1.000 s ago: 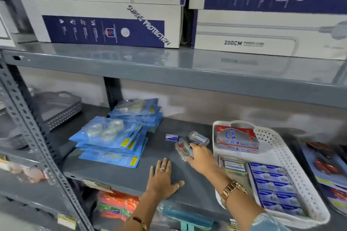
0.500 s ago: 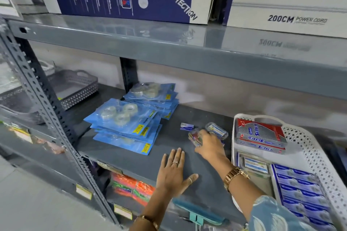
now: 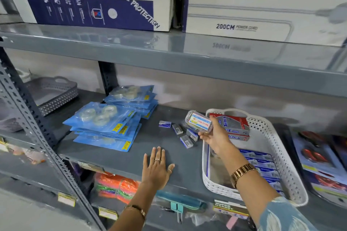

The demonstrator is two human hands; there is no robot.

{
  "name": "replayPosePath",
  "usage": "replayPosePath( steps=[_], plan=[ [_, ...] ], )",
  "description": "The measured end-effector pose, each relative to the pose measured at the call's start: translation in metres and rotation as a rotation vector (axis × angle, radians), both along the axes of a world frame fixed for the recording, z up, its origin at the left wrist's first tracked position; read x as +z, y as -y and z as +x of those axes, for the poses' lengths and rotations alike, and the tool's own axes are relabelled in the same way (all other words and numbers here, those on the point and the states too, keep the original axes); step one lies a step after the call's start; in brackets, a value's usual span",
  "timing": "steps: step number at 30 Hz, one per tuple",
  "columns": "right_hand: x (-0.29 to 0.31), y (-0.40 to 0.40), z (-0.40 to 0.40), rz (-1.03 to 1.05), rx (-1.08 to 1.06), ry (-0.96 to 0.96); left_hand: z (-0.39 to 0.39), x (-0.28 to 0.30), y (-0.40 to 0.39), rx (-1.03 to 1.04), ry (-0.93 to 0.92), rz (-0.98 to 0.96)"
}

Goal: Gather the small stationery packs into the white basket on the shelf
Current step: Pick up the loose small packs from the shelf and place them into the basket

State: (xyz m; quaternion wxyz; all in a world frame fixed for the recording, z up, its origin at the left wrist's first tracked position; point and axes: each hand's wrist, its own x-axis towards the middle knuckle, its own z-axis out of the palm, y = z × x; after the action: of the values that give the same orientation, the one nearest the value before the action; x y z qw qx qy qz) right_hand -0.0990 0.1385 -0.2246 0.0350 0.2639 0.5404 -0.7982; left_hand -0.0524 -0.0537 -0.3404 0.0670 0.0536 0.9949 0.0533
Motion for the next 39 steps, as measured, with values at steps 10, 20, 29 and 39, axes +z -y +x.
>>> replayPosePath(
  steps=[10, 20, 29, 39],
  plan=[
    [-0.002, -0.07, 0.058, -0.023, 0.006, 0.049, 0.025, 0.002, -0.039, 0.014, 0.039, 0.025],
    [-0.014, -0.081, 0.083, 0.043, 0.085, 0.107, 0.029, 0.011, -0.044, 0.046, 0.095, 0.055],
    [-0.029, -0.058, 0.071, 0.373, -0.035, 0.249, 0.028, 0.006, -0.043, 0.035, 0.074, 0.047],
    [-0.042, -0.052, 0.077, 1.086, 0.172, 0.252, 0.026, 0.002, -0.042, 0.027, 0.056, 0.035]
  ],
)
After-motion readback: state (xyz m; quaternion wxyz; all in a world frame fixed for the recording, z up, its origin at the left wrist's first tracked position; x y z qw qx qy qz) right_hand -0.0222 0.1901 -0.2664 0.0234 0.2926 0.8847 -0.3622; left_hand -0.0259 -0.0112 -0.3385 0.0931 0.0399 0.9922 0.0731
